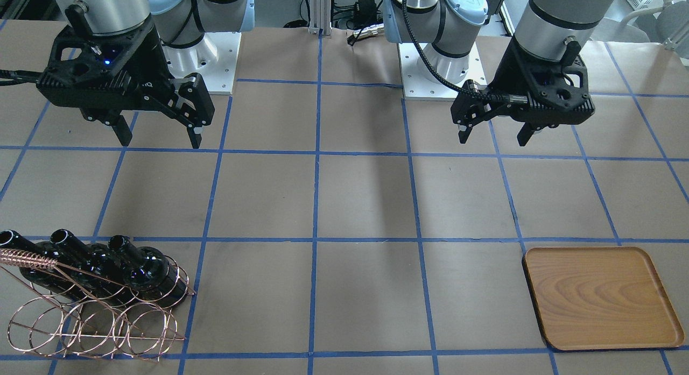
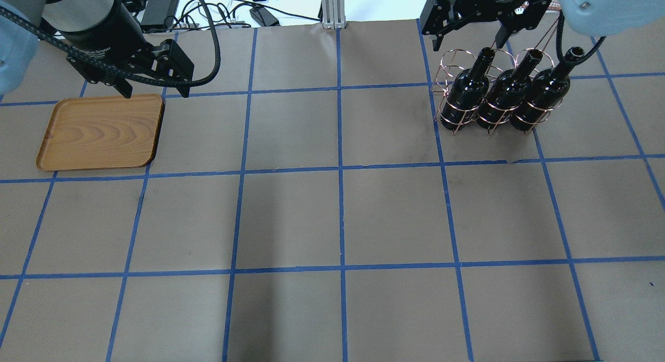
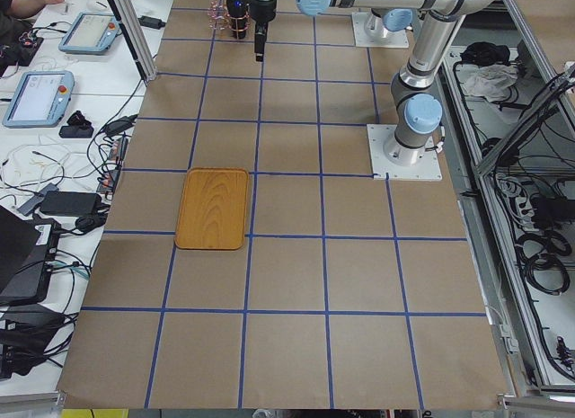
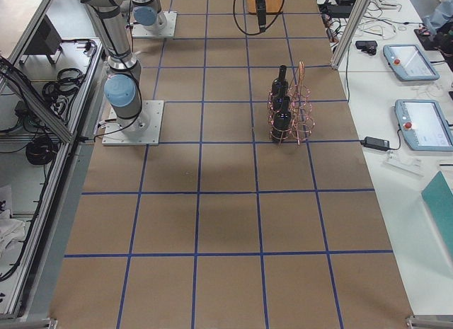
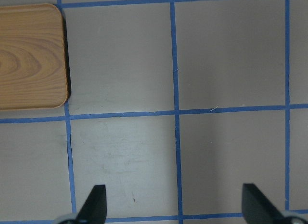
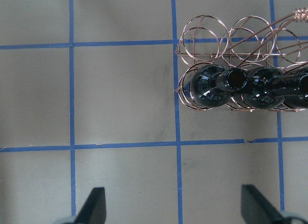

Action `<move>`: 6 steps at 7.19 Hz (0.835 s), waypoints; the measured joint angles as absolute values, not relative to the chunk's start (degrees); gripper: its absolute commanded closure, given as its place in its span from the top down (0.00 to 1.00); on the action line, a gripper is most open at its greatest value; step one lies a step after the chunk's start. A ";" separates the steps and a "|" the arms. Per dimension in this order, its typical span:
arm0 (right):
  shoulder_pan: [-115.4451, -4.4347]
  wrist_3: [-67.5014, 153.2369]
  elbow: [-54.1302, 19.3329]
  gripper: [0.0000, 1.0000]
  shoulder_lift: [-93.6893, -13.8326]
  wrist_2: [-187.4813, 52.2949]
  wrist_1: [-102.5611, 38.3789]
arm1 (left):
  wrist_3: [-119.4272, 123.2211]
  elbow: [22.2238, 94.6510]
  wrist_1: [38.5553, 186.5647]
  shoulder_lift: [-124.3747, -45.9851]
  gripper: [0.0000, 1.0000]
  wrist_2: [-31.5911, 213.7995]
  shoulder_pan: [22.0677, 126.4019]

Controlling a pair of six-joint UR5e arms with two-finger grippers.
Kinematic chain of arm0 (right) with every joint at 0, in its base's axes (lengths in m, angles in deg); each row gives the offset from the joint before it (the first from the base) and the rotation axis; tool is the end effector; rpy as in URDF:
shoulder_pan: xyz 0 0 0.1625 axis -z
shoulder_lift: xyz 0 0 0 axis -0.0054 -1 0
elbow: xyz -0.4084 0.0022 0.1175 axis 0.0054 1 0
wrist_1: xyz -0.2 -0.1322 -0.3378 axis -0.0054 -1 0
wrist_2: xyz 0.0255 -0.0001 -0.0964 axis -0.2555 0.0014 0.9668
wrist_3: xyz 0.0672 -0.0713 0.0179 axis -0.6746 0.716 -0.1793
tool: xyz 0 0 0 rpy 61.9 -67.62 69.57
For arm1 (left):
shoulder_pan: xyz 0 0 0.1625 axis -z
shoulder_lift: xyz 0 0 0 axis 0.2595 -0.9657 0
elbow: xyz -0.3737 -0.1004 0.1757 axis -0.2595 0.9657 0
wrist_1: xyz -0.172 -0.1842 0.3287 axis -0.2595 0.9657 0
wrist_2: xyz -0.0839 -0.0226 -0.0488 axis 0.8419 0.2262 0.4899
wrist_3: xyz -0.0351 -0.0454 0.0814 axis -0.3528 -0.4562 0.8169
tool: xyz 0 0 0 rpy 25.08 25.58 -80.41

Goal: Take wine from basket and place on tray
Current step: 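Lower the right gripper onto the nearest dark bottle in the copper rack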

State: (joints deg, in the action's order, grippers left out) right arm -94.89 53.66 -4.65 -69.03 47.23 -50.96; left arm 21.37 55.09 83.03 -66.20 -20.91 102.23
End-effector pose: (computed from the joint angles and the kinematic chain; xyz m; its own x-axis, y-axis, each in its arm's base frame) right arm 0.1731 -0.5313 0.5399 -0.9996 0.0239 0.0125 0.0211 0.9825 -0.1850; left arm -0.1075 -0.5104 0.5090 -0.9993 0.0326 -0.0156 0.0338 0.9957 -0.0864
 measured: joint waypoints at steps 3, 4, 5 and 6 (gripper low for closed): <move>-90.04 58.50 -4.66 1.00 -65.95 47.32 -51.34 | 21.37 55.10 83.03 -66.20 1.00 -20.92 102.23; -86.67 61.55 -4.63 0.99 -64.29 47.24 -51.60 | 21.37 55.09 83.03 -66.20 1.00 -20.94 102.22; -83.47 65.39 -4.59 0.96 -62.38 47.06 -52.51 | 21.37 55.10 83.03 -66.20 1.00 -20.93 102.23; -81.55 68.24 -4.58 0.89 -60.39 47.01 -54.00 | 21.37 55.09 83.03 -66.20 1.00 -20.91 102.22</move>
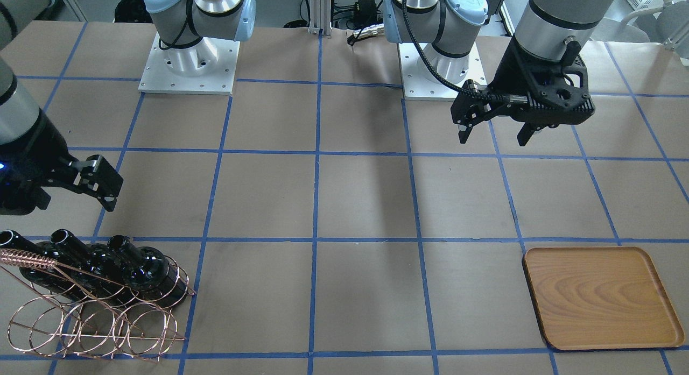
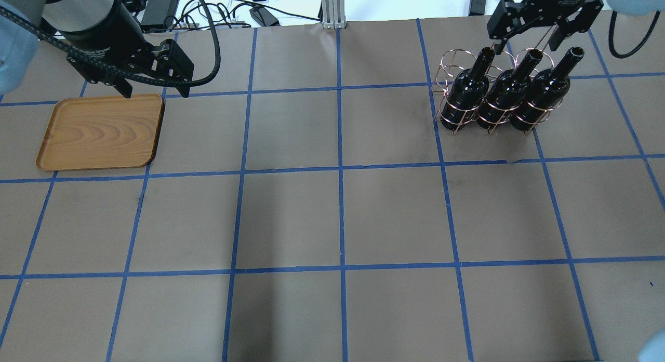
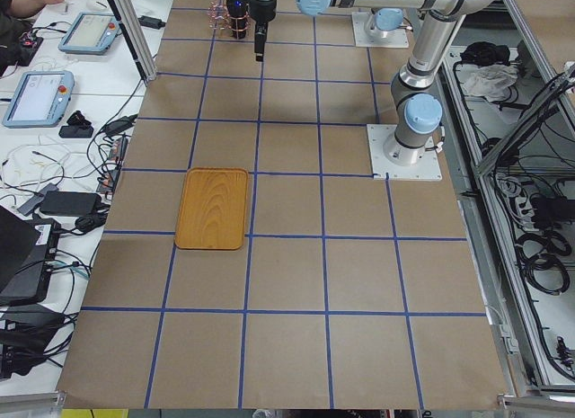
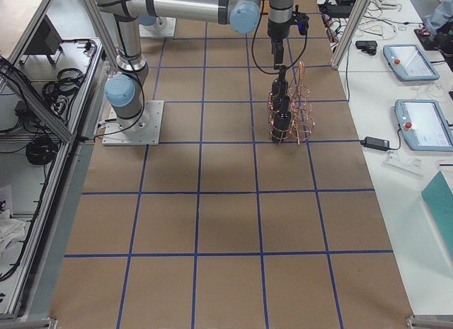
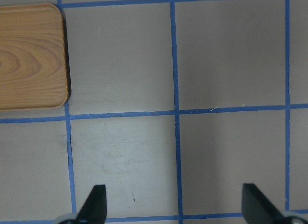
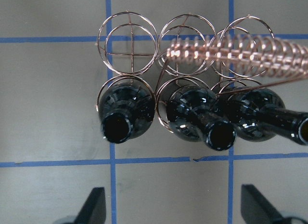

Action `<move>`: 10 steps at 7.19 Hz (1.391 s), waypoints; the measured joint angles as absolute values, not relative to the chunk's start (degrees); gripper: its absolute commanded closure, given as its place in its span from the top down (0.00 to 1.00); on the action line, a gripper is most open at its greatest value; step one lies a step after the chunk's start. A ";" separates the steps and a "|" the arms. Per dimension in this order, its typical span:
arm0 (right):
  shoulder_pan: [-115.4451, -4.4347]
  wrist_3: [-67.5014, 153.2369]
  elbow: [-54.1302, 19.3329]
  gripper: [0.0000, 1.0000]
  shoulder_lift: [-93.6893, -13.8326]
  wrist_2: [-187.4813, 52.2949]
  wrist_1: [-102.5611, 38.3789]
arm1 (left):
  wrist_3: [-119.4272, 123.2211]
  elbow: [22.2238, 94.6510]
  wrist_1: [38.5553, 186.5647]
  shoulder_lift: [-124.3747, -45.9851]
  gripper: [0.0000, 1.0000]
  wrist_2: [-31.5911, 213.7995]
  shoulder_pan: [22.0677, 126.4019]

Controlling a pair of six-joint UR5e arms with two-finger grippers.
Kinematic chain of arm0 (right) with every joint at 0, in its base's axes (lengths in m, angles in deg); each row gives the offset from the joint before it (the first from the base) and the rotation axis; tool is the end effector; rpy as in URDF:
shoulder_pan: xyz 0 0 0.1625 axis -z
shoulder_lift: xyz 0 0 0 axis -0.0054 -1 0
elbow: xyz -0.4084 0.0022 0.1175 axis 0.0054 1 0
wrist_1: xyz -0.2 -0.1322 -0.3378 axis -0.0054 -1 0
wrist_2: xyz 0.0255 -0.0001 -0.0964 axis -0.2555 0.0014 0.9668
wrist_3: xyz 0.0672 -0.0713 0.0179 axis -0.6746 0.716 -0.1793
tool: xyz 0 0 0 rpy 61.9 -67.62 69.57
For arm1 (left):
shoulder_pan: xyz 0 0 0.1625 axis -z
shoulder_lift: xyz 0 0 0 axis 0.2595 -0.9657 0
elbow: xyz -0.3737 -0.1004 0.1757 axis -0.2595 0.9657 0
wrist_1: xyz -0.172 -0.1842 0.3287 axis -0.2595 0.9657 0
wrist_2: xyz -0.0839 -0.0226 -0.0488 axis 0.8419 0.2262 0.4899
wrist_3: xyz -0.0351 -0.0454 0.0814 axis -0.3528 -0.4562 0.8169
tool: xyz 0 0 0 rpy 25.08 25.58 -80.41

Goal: Take wine from basket and place on tray
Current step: 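Lower the right gripper onto the nearest dark bottle in the copper rack, then grasp the bottle neck with the right gripper and lift it out of the rack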

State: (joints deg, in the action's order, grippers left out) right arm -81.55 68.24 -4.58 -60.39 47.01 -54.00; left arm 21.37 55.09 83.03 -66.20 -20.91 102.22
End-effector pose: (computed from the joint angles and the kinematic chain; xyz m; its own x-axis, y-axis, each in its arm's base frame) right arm 0.0377 -0.6119 0.4601 -0.9992 0.0010 0.0406 -0.0023 0.9966 -0.0820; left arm -0.1074 -0.5104 0.5090 -0.9994 0.0324 -0.0156 0.0336 0.9957 -0.0864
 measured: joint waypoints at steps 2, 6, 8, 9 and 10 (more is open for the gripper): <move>-80.33 70.76 -4.61 0.80 -56.77 47.45 -55.99 | 21.37 55.09 83.03 -66.20 1.00 -20.95 102.22; -79.72 71.67 -4.65 0.24 -54.16 47.61 -56.50 | 21.37 55.10 83.03 -66.18 1.00 -20.96 102.23; -79.10 72.07 -4.53 0.12 -54.26 47.64 -56.42 | 21.37 55.09 83.03 -66.17 1.00 -20.96 102.23; -78.97 71.94 -4.22 0.12 -54.70 47.74 -56.30 | 21.38 55.10 83.03 -66.19 1.00 -20.96 102.23; -78.92 71.61 -3.48 0.13 -55.65 47.73 -56.17 | 21.37 55.09 83.03 -66.20 1.00 -20.96 102.23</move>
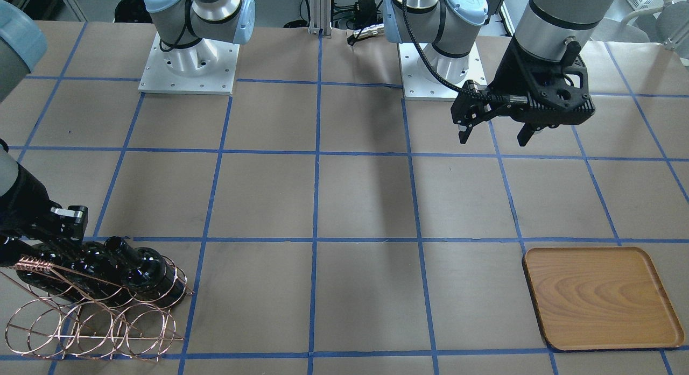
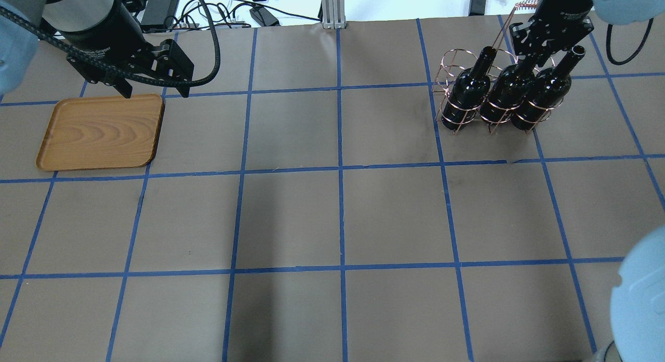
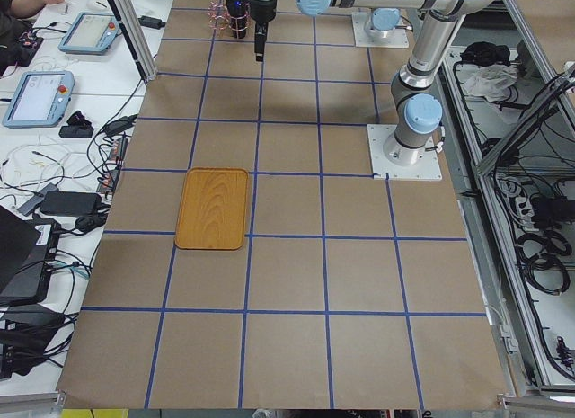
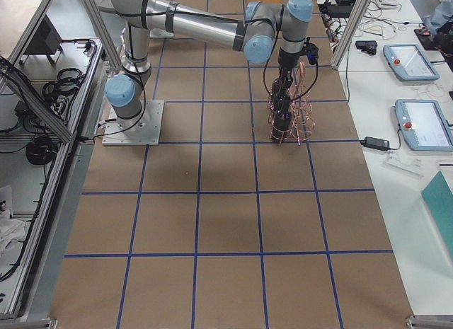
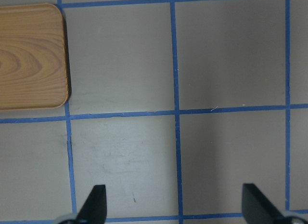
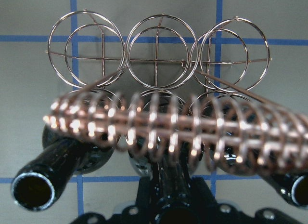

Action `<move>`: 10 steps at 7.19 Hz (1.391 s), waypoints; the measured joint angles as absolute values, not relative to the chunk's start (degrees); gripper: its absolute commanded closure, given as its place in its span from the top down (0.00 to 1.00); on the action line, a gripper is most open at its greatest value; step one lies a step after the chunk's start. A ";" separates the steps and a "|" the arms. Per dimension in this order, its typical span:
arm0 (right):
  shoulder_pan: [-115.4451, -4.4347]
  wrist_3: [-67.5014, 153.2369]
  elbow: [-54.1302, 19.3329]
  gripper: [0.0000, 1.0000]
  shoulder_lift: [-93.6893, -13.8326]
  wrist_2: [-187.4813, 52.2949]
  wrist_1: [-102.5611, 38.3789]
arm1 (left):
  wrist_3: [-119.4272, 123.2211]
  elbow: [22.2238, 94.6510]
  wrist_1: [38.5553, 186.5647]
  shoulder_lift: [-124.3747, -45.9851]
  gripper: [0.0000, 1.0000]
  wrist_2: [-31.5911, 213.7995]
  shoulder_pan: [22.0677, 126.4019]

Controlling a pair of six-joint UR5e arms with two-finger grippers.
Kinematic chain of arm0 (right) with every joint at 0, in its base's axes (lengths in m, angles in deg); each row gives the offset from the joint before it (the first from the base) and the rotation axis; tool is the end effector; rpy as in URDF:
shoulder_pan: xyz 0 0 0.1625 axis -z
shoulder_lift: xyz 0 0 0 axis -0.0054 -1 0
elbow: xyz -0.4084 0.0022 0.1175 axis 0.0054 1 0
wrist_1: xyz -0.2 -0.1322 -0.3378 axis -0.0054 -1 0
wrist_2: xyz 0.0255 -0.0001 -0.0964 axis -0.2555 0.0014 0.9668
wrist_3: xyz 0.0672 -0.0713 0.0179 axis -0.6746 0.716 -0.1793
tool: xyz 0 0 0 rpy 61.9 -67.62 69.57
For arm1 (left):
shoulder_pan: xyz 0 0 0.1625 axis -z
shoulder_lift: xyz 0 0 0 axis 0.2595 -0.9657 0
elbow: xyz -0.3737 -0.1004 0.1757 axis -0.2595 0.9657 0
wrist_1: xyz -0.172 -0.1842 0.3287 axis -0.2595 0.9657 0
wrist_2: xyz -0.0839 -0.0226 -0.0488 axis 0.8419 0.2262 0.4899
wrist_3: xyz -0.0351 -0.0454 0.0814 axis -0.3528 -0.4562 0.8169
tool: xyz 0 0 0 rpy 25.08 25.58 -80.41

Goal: Take wine from basket and place on tray
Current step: 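Grasp the bottle neck with the right gripper and lift it out of the rack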

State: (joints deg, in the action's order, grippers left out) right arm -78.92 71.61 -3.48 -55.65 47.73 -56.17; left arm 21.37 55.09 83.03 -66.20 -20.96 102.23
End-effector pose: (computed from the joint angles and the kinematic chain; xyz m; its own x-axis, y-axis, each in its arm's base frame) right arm 0.0026 -0.6412 0.4230 -0.9986 -0.0121 0.0522 -0.0149 0.9985 -0.0518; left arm -0.1074 -0.5104 0.5090 -0.9993 0.0325 -0.0164 0.0338 0.9957 -0.0864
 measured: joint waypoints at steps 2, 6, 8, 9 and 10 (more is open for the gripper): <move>-78.89 70.87 0.14 0.14 -58.74 47.36 -53.61 | 21.37 55.09 83.03 -66.20 1.00 -20.98 102.21; -81.74 64.30 2.62 0.11 -64.38 47.05 -42.43 | 21.37 55.09 83.05 -66.06 1.00 -21.06 102.00; -87.72 56.80 0.18 0.09 -65.13 47.61 -40.21 | 21.37 55.10 83.07 -65.97 1.00 -21.20 101.83; -90.52 52.43 -0.90 0.08 -64.97 47.48 -40.34 | 21.37 55.09 83.10 -65.89 1.00 -21.28 101.71; -93.34 47.83 -1.43 0.07 -64.37 47.05 -41.27 | 21.37 55.08 83.26 -65.82 1.00 -21.32 101.60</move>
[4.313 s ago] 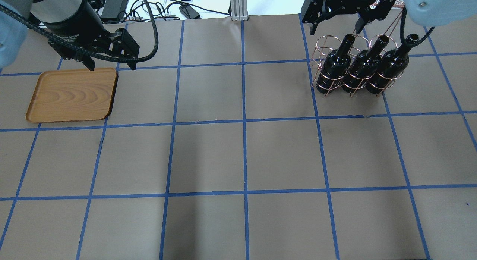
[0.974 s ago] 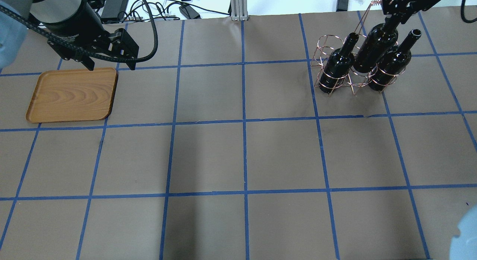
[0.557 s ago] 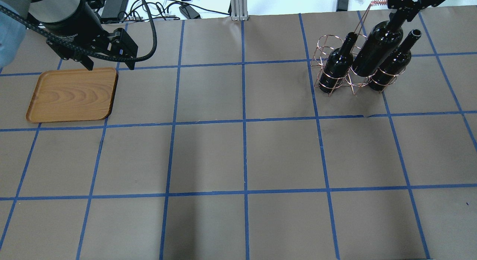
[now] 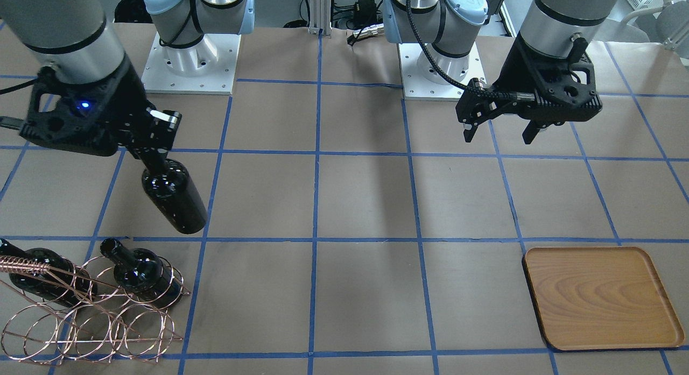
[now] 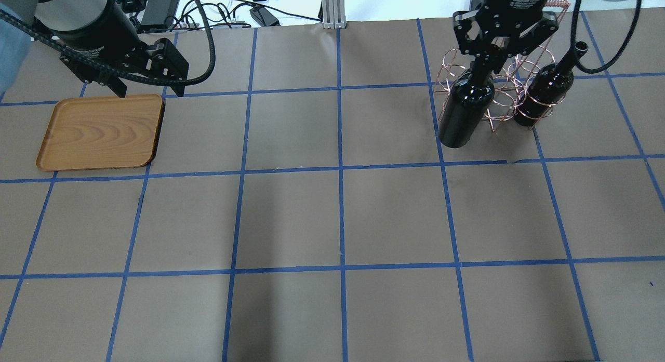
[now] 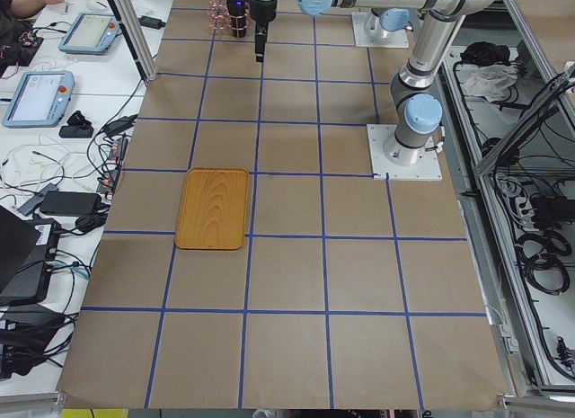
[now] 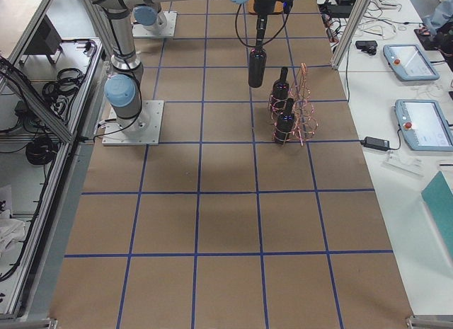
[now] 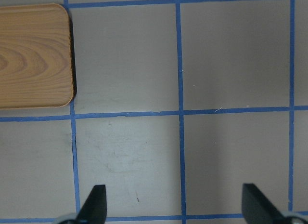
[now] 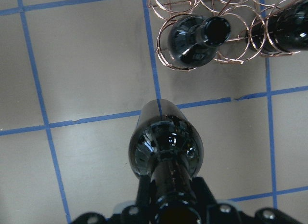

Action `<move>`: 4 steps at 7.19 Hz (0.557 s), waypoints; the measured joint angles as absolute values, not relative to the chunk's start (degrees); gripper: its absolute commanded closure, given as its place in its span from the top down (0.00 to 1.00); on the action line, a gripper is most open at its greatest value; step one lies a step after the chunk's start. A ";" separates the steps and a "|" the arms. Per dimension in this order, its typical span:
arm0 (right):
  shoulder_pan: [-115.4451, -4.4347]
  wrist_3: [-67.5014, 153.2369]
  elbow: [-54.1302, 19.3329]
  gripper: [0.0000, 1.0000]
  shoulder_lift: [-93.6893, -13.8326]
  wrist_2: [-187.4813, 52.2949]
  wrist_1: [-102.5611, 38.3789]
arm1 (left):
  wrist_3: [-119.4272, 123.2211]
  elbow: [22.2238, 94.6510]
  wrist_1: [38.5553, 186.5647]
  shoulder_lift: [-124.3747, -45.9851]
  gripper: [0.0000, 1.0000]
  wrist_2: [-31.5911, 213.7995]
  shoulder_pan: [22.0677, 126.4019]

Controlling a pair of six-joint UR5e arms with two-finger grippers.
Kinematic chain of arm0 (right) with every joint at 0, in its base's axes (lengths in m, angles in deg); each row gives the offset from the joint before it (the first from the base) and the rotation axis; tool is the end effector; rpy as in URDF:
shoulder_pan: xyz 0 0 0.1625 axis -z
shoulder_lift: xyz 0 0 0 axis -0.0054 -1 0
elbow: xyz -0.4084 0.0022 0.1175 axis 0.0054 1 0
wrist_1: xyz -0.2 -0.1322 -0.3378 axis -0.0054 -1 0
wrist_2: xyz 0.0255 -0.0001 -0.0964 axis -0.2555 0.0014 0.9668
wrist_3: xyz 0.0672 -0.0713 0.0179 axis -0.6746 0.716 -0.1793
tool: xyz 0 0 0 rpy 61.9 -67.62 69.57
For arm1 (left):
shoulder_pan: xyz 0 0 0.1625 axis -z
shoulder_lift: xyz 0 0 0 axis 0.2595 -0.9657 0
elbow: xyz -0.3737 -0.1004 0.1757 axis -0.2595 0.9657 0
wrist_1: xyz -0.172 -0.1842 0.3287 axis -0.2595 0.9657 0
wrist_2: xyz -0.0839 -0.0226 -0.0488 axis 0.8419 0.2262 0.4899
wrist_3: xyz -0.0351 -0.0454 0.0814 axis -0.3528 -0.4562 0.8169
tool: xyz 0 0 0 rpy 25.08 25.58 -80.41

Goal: Take wine from basket and place on tray
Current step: 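Grasp the bottle neck with the right gripper and lift it out of the rack, then carry the bottle toward the table center and stand it upright with the right gripper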

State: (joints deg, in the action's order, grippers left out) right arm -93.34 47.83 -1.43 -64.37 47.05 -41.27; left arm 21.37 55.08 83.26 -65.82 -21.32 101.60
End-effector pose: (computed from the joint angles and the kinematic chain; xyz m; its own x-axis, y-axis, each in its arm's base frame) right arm 0.1599 -0.5532 0.5047 -0.9886 0.1478 0.0298 0.1480 0.9890 0.0045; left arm -0.1013 -0.5089 0.5120 -0.9995 0.0209 -0.0229 0.0229 0.9958 -0.0886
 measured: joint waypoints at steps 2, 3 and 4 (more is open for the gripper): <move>-101.34 36.95 -1.71 0.07 -62.06 46.05 -44.43 | 21.32 55.02 85.24 -65.71 1.00 -21.33 101.44; -105.86 30.77 -1.73 0.06 -60.36 45.90 -46.68 | 21.32 55.02 86.16 -65.71 1.00 -21.37 100.93; -109.95 24.37 -1.74 0.06 -58.56 45.81 -49.21 | 21.37 55.01 86.44 -65.73 1.00 -21.33 99.67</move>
State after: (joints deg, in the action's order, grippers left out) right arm -109.95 24.37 -1.74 -58.56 45.81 -49.21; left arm 21.37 55.01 86.44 -65.73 -21.33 99.67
